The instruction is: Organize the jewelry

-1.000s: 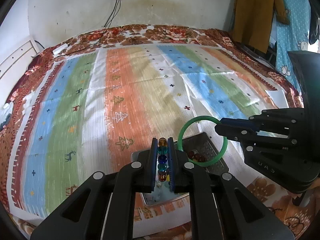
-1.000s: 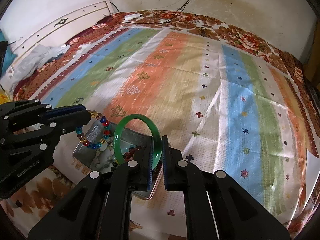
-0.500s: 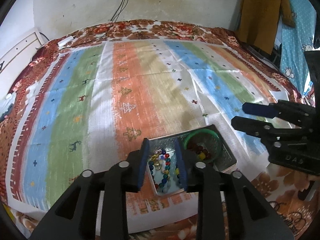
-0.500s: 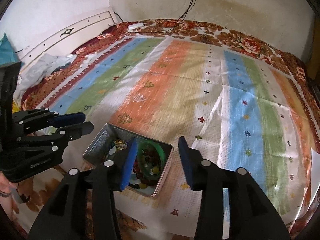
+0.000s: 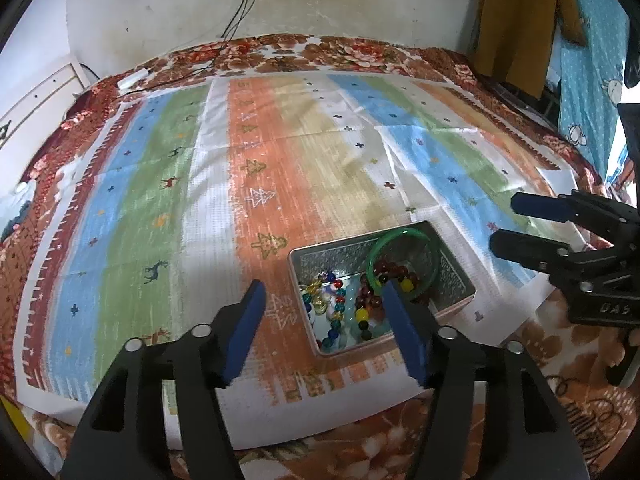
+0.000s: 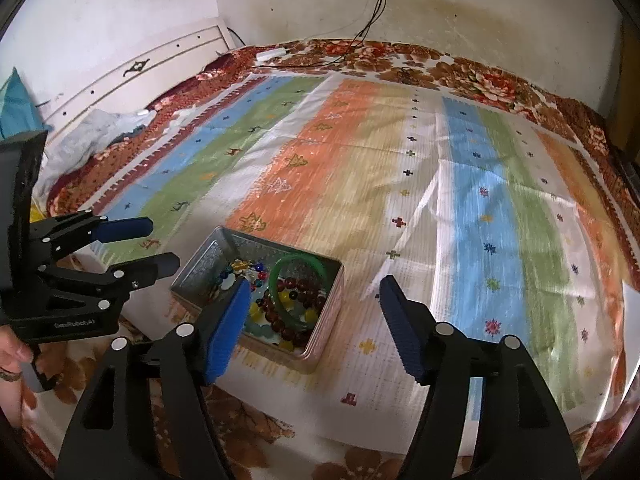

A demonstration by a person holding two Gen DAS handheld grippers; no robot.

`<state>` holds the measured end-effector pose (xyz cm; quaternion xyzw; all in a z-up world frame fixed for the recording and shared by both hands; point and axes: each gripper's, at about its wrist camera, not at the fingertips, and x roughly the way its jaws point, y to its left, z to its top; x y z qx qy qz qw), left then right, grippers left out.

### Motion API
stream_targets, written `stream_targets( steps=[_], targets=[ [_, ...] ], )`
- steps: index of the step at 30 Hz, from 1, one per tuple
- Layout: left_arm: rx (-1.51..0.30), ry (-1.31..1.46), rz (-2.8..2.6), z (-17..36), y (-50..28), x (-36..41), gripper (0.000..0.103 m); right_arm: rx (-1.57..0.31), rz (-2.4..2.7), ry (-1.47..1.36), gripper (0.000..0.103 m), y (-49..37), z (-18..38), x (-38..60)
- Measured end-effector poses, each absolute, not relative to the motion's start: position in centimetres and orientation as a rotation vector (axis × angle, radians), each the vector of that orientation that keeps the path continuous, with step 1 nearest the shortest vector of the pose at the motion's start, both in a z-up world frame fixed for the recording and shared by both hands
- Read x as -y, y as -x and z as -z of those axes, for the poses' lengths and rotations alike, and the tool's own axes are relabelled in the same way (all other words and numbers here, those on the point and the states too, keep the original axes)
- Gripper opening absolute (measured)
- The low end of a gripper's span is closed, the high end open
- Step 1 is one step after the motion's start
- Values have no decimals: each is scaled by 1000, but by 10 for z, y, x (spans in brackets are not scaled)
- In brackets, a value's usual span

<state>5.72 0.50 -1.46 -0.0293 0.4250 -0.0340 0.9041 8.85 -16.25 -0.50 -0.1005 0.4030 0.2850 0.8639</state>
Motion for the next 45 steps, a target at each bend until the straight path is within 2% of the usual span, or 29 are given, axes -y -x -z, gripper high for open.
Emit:
stream_targets(
  steps=[3,5,7,19,45],
  targets=[
    [-872,53,74,15,-53,-4,76,-836,-609,205,77,-84,4,166],
    [-862,50,77,14,-51,-3,89,-827,-617,200,83,-80,3,168],
    [-848,53,76,12,-47,-3,97,-810,-623,193,86,-75,1,170],
    [-752,49,51,4,-30,-3,97,-757,-640,180,96,-58,-1,178],
    [-616,9,22,-6,-8,5,97,-690,-613,141,97,-42,-1,196]
  ],
)
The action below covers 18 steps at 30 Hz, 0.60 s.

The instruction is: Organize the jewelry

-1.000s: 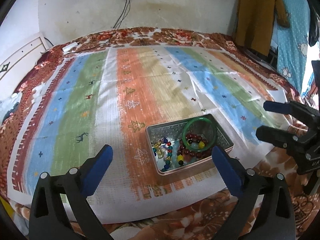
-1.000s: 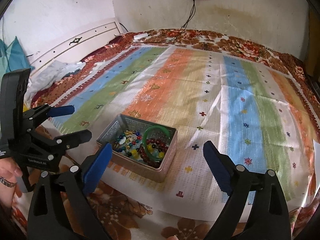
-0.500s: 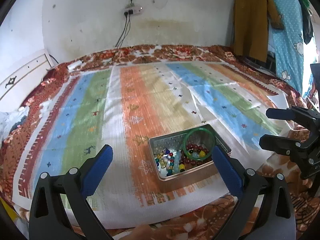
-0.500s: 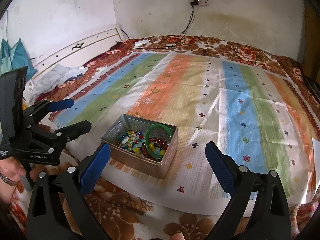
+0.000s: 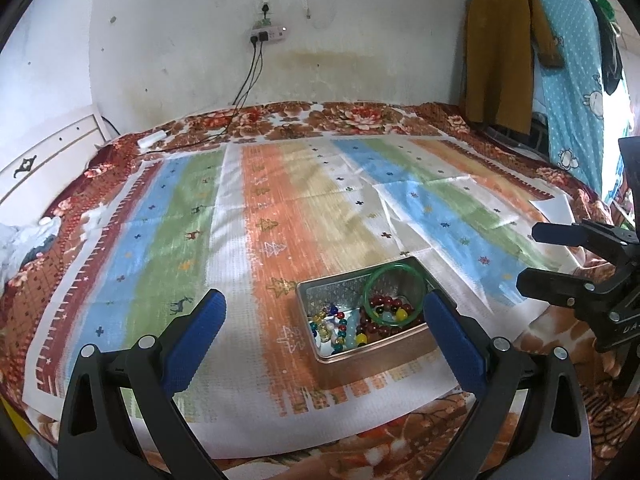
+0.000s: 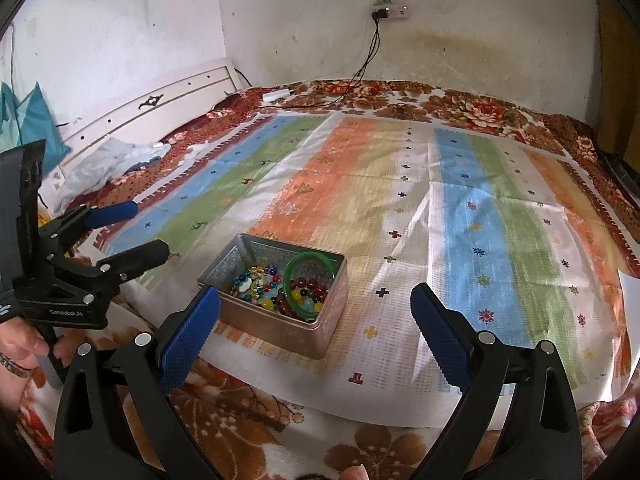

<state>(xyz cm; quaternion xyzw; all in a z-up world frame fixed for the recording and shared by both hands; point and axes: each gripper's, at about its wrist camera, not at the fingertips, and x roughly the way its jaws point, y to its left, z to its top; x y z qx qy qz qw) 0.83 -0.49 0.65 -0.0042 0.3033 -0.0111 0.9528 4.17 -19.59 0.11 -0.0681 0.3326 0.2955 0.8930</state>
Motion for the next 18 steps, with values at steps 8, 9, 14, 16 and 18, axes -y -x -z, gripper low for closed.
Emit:
stream_targets(
  steps=[8,9,14,16,18],
  targets=[
    [-616,3,28,-6,-8,5,97,-695,-608,150,97,-43,1,194],
    [-615,3,28,-6,-8,5,97,-695,-607,151,97,-43,2,193],
    [-615,1,31,-6,-8,6,97,-696,-607,150,97,-43,1,194],
    [-617,5,36,-6,-8,6,97,-696,-606,152,97,-43,2,193],
    [-619,4,38,-5,-7,6,97,-697,-606,152,97,-43,1,193]
  ],
)
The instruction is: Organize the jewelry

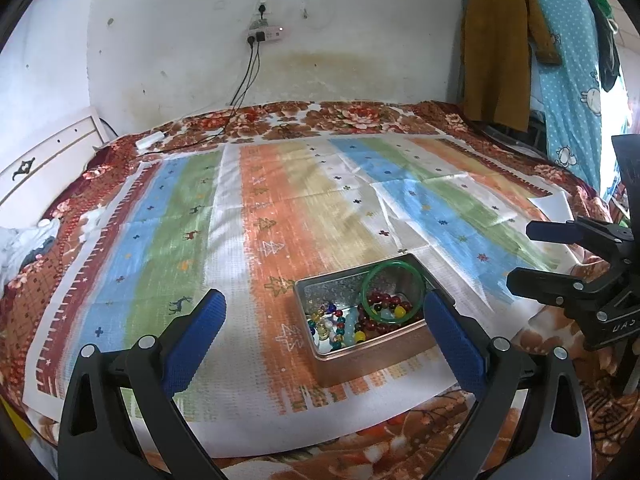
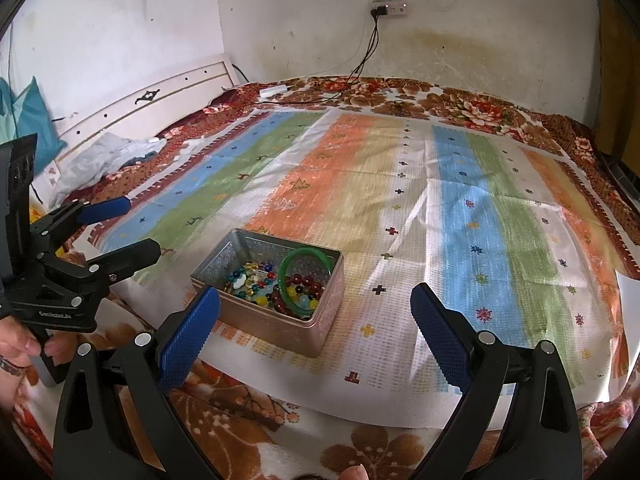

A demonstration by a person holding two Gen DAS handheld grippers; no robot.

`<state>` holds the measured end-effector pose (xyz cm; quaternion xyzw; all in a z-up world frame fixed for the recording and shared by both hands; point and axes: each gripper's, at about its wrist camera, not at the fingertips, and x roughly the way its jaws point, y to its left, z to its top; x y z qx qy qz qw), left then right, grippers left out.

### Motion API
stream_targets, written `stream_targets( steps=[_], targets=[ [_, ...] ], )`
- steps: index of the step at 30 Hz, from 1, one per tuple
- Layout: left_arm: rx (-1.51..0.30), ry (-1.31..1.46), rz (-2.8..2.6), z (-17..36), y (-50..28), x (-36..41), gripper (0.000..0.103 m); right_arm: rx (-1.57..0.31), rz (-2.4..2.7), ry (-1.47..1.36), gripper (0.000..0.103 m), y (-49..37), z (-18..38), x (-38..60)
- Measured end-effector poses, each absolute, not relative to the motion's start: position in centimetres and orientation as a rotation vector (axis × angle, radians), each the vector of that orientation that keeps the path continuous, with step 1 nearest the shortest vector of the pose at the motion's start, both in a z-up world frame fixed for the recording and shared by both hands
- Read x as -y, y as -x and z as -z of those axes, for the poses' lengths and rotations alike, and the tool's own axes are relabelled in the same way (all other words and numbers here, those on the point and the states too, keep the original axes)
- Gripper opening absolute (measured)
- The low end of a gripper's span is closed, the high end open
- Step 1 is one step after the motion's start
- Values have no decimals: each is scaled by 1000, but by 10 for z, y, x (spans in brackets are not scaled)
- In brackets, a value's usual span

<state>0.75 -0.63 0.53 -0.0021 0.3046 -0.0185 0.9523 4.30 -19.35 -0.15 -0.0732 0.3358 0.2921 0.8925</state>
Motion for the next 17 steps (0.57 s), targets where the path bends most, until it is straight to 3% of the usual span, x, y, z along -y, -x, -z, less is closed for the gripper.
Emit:
stream_targets(
  steps=[17],
  targets=[
    [-641,21,35,-2,-8,6,97,-696,-602,159,97,-46,3,197]
  ],
)
